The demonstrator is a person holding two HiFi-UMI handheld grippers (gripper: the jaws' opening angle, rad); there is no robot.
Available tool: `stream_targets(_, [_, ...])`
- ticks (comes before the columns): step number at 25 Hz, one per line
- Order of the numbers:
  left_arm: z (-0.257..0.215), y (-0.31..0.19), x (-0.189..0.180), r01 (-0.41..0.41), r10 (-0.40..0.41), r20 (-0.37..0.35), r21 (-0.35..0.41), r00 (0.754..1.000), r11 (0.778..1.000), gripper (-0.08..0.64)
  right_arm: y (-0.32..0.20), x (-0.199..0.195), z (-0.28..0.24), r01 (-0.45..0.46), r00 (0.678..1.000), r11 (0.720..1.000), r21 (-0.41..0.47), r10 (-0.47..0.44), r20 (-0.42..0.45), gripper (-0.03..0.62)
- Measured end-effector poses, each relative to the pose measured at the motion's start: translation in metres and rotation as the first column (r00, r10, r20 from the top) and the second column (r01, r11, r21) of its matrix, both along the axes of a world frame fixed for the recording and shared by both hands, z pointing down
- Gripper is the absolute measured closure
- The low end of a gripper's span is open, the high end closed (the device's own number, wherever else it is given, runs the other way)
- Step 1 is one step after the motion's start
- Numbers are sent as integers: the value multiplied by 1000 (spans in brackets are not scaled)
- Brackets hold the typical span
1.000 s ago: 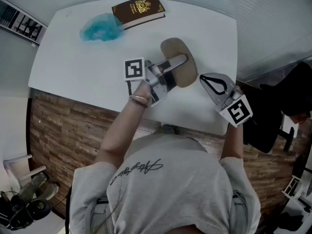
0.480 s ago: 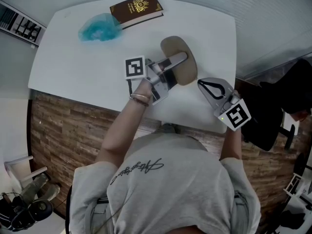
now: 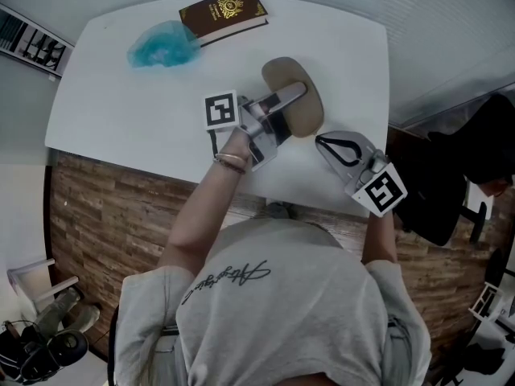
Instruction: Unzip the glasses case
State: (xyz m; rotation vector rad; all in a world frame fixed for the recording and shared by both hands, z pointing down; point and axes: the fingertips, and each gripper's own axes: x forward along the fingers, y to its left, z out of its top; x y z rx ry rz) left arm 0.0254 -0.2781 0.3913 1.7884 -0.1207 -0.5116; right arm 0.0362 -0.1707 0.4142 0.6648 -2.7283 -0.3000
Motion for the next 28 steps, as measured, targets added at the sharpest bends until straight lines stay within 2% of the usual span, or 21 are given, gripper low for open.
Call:
stream_targets(11, [5,-3,3,-1,1,18,-12,1000,1000,275,7,-20,8,49,998,999,-16,-49,-25,588])
stream_targets(28, [15,-7,8,-2,3,46,-32,999,999,273,1,-37,14,43,999,998,-49,-44,-27,586])
